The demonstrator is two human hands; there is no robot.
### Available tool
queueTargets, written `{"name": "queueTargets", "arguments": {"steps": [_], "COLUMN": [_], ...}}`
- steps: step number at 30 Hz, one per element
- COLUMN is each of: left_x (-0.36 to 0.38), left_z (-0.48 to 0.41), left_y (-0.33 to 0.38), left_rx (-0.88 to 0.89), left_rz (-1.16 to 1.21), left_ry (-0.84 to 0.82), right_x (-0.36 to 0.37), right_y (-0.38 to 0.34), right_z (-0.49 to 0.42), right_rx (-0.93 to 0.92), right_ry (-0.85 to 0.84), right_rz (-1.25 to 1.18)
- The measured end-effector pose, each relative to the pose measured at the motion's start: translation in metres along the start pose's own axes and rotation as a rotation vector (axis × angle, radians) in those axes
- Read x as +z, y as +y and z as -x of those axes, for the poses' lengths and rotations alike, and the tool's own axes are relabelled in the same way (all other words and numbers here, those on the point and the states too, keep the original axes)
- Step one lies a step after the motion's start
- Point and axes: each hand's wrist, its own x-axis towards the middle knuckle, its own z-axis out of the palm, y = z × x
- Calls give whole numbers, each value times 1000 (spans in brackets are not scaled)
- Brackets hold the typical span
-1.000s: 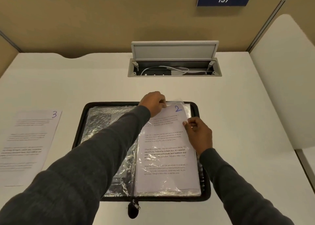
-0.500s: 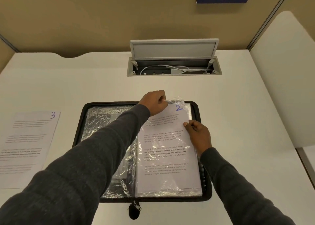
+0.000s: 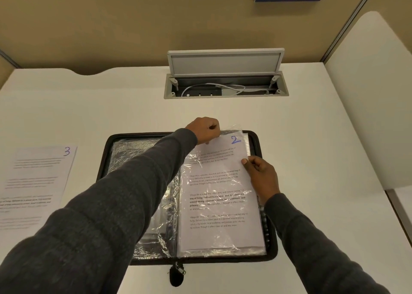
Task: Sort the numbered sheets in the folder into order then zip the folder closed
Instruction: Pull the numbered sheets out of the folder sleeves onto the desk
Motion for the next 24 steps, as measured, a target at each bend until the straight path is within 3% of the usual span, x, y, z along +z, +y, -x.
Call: {"name": "queueTargets", "arguments": {"steps": [8,11,24], "left_x": [-7,-11,-71], "left_z": [-1,-1,-16], "left_y": [10,10,9], "left_rx": [-173,-191,-118], "left_rz": [-64,-60,-150], "left_ry": [-285,-315,119], "right_x": [3,4,8], "right_y": [-3,-3,23], "right_z": [5,7,16], "right_rx": [16,28,65], "right_ry": [1,4,30], "right_rz": [-29,-32,156]}}
